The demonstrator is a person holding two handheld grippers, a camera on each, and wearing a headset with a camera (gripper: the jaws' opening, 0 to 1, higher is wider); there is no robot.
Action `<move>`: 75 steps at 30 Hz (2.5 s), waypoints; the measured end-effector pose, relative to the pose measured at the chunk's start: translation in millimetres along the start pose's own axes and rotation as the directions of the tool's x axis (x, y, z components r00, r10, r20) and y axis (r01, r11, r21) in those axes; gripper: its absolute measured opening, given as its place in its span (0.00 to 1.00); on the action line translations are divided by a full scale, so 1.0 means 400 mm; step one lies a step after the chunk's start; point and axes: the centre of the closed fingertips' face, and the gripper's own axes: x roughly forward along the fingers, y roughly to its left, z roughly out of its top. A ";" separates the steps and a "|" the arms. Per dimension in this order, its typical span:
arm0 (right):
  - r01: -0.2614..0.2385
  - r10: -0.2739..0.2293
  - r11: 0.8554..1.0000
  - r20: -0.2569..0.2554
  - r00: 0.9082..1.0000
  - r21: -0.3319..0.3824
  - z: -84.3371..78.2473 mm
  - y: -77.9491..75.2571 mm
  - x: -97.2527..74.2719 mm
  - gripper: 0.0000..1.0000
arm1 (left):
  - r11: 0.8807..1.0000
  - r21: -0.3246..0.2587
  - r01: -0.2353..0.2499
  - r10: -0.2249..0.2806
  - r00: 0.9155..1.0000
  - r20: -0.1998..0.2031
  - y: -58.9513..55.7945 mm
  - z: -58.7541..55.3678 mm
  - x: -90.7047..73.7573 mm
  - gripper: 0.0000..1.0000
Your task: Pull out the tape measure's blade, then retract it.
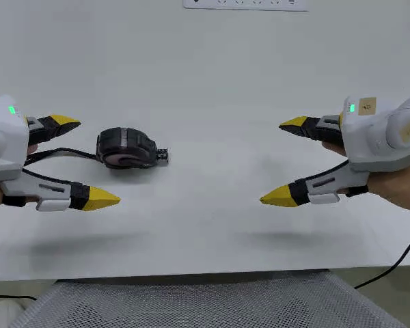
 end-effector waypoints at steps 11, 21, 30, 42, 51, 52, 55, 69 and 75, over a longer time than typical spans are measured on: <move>-0.039 0.039 0.999 -0.002 0.999 -0.028 0.029 -0.009 0.062 0.85 | 0.998 0.046 0.042 -0.039 0.998 -0.057 0.015 -0.009 0.029 0.84; -0.064 0.064 0.998 0.012 0.998 -0.022 0.052 -0.009 0.104 0.84 | 0.996 0.075 0.050 -0.042 0.994 -0.099 0.037 -0.023 0.051 0.69; -0.083 0.084 0.996 0.014 0.996 -0.029 0.069 -0.006 0.127 0.84 | 0.993 0.090 0.071 -0.060 0.991 -0.123 0.046 -0.033 0.071 0.51; -0.102 0.103 0.994 0.016 0.995 -0.040 0.075 0.010 0.150 0.84 | 0.988 0.121 0.097 -0.080 0.987 -0.141 0.042 -0.034 0.092 0.35; -0.111 0.112 0.993 0.016 0.994 -0.046 0.078 0.013 0.170 0.83 | 0.986 0.133 0.100 -0.080 0.986 -0.146 0.047 -0.035 0.095 0.29; -0.110 0.111 0.993 0.016 0.994 -0.049 0.079 0.013 0.172 0.83 | 0.986 0.132 0.101 -0.081 0.986 -0.146 0.047 -0.035 0.094 0.29; -0.110 0.111 0.993 0.020 0.994 -0.050 0.082 0.012 0.180 0.82 | 0.983 0.150 0.105 -0.082 0.986 -0.148 0.046 -0.036 0.095 0.28; -0.104 0.110 0.987 0.045 0.993 -0.124 0.114 0.018 0.271 0.66 | 0.981 0.157 0.113 -0.089 0.984 -0.153 0.048 -0.035 0.100 0.27; -0.114 0.123 0.983 0.055 0.991 -0.141 0.126 0.024 0.306 0.55 | 0.981 0.156 0.112 -0.088 0.984 -0.152 0.050 -0.036 0.100 0.27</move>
